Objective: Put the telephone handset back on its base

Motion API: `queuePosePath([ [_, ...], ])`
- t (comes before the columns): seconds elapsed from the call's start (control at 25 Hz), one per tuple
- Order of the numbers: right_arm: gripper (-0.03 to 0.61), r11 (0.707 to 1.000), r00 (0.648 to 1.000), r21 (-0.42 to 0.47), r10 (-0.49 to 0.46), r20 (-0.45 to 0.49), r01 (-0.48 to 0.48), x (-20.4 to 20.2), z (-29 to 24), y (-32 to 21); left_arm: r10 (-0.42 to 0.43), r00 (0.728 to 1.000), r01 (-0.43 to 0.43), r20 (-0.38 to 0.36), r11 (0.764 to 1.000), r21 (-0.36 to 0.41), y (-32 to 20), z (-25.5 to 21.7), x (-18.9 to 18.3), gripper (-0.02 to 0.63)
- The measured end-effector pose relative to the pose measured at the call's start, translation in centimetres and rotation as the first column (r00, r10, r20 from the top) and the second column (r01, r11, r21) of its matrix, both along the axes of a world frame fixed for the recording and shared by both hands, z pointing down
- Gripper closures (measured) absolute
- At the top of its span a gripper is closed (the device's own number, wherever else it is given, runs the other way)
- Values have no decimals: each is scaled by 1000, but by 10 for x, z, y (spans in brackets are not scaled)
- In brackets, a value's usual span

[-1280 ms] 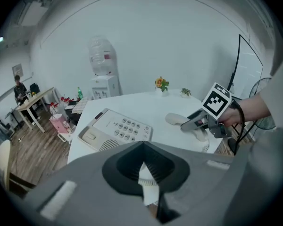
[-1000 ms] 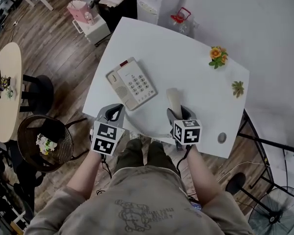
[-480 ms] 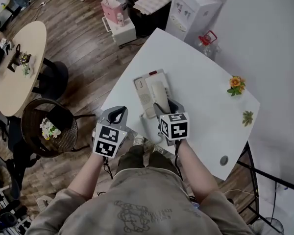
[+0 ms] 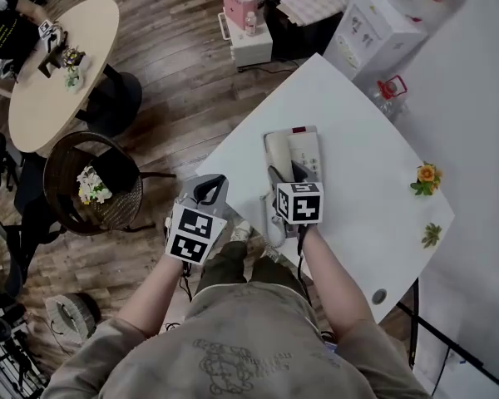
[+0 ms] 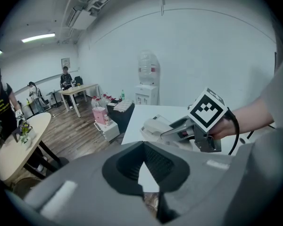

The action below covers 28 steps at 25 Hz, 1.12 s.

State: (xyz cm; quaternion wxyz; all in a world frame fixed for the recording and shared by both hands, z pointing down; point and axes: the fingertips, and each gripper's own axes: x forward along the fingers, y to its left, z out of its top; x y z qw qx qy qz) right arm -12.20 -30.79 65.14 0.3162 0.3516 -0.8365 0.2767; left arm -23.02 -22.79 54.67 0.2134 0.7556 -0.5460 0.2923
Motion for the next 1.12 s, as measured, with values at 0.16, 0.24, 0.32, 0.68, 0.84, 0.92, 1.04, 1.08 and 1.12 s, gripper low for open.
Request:
queuePosePath([
  [0.16, 337, 1000, 1000, -18, 5, -16, -5, -9, 19, -1, -12, 1000, 12, 1, 1000, -15, 5, 7, -8, 613],
  [0.24, 337, 1000, 1000, -19, 16, -26, -17, -11, 25, -2, -17, 1000, 17, 4, 1000, -24, 7, 10, -12, 613],
  [0.32, 337, 999, 999, -21, 24, -29, -25, -11, 29, -2, -19, 1000, 19, 8, 999, -28, 8, 11, -14, 613],
  [0.68, 299, 999, 998, -9, -41, -57, 40, -13, 23, -1, 2, 1000, -1, 17, 1000, -17, 2, 7, -13, 613],
  [0.84, 299, 1000, 1000, 20, 1, 3, -1, -2, -10, -7, 21, 999, -22, 29, 1000, 19, -9, -7, -10, 613],
  [0.92, 307, 998, 998, 41, 34, 50, -36, 8, -34, -13, 34, 998, -36, 45, 998, 47, -16, -17, -7, 613],
  [1.04, 344, 992, 992, 93, 72, 108, -83, 26, -75, -19, 45, 998, -49, 40, 994, 97, -28, -37, 0, 613],
  [1.08, 354, 989, 988, 109, 81, 129, -95, 33, -88, -20, 50, 998, -53, 31, 992, 116, -31, -45, 3, 613],
  [1.12, 359, 986, 985, 126, 87, 149, -106, 39, -102, -20, 57, 998, -60, 24, 989, 134, -35, -53, 7, 613],
])
